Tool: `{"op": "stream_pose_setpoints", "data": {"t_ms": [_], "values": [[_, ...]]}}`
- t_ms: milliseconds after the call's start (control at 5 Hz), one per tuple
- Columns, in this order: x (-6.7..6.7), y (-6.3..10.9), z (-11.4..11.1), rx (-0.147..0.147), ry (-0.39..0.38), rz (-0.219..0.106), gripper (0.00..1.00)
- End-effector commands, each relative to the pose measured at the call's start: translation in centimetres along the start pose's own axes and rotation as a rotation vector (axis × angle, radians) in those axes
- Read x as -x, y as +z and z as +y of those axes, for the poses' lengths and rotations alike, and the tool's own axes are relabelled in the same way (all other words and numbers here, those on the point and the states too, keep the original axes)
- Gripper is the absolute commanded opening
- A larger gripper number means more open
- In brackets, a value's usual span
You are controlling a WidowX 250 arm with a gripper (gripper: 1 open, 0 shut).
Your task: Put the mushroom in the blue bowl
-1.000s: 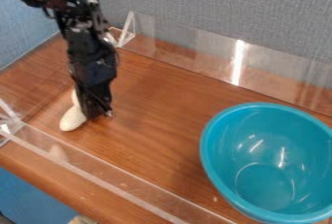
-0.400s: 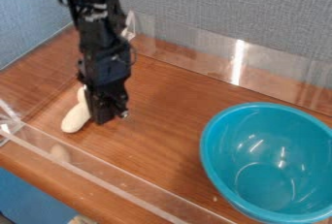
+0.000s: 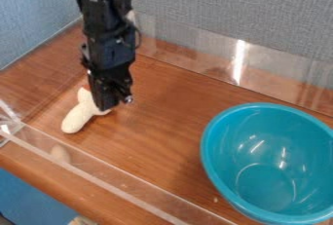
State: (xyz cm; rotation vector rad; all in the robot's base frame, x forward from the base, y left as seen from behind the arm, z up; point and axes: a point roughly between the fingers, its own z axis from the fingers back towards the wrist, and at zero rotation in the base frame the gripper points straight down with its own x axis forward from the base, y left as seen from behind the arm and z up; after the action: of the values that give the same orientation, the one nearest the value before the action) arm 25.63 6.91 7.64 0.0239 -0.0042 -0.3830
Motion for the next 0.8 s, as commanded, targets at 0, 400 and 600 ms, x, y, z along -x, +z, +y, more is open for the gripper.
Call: {"op": "stream_pose_setpoints", "data": {"t_ms": [0, 400, 600], "values": [[-0.8, 0.4, -0.4, -0.033, -0.037, -0.043, 1.00], [-0.4, -1.5, -0.8, -0.034, -0.003, -0.017, 1.00], [-0.1, -2.1, -0.8, -0.036, 0.043, -0.005, 1.00]]}}
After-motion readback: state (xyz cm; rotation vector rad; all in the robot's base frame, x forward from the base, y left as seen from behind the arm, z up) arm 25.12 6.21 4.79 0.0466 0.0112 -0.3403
